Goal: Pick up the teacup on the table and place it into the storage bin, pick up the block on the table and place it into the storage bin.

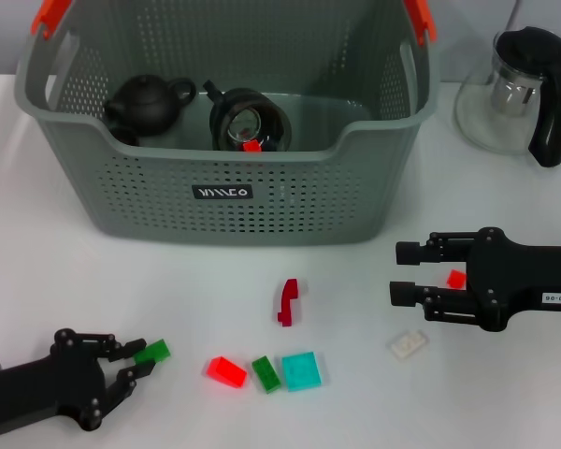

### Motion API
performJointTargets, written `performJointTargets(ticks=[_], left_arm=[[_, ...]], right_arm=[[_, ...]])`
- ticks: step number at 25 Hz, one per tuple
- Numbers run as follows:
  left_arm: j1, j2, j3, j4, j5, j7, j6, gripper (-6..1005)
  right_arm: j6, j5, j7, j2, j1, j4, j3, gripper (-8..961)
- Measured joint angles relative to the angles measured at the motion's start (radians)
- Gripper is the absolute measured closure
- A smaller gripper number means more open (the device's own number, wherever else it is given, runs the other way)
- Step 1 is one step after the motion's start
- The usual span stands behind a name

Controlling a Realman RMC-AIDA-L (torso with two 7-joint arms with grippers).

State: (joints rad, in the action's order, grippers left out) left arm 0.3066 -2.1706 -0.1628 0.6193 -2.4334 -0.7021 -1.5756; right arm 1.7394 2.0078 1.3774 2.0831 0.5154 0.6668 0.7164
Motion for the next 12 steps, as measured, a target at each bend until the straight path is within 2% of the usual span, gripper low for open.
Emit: performJointTargets(ticks=[4,9,12], left_arm=[[0.006,0.005,0.043,0.027,0.008,-0.009,-0.108,806],[0.044,0.023,0.126,0.030,0.009,-0.045,-0.228,805],[0.069,0.033,0.135,0.028,0.018,-0.087,-0.278,804]], right_arm=[[0.000,-0.001,0.000,0.000,0.001,0.001,0.000,361],[0.000,-0.003,0.000,-0.001,0.001,0.003,0.000,360],[0.000,-0.004,0.000,-0.001,0.002,0.003,0.000,360]])
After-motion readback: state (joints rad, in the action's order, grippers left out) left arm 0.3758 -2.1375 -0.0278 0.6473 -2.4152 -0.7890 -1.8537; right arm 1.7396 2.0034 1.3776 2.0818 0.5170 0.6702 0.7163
